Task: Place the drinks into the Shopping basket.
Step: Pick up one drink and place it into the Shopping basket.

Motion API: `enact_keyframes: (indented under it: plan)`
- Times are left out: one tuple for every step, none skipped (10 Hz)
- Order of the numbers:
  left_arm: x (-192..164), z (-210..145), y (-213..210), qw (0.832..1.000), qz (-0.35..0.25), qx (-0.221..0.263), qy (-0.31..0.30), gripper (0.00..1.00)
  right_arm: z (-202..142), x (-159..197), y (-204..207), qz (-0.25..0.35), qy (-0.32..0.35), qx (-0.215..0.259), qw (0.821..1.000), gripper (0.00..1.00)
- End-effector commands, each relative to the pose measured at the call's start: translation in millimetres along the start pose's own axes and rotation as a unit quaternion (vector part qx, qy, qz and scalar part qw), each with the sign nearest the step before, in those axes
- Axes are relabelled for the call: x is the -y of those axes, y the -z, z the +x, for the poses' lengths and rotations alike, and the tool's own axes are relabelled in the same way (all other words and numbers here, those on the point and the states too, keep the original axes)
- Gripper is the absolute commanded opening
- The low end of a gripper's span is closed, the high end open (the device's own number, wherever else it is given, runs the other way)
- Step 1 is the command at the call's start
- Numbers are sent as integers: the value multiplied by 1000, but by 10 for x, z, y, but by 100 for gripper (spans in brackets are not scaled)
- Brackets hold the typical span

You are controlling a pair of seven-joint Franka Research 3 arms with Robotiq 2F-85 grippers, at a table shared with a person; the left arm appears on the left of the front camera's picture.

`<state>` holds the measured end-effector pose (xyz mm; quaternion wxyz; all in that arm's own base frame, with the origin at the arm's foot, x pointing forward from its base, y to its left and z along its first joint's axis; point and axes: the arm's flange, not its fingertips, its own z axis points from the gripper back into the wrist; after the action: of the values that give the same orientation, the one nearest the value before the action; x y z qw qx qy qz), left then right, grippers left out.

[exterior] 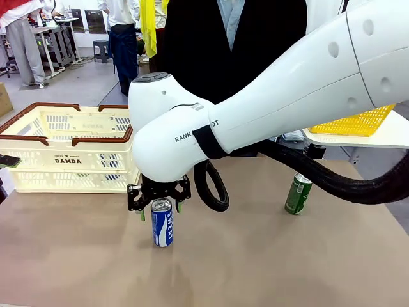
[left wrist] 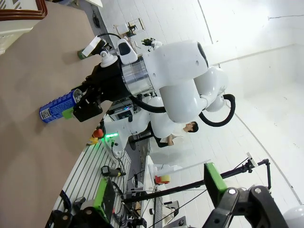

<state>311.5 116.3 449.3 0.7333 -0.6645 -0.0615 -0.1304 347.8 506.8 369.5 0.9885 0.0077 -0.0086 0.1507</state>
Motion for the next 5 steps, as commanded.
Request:
enact_keyframes:
  plan:
    - [0,-31,9,1000,2,1,7,100,-105,74,-255,18,-8,1,1000,100]
    - [0,-31,9,1000,2,1,7,100,-198,246,-583,32,0,7,999,100]
    - [0,-31,9,1000,2,1,7,100,-350,649,-1038,57,16,-8,998,100]
    - [0,-31,9,1000,2,1,7,100,-485,1164,-1396,79,45,-17,996,100]
    - [0,-31,9,1000,2,1,7,100,-587,1802,-1640,123,58,-41,990,100]
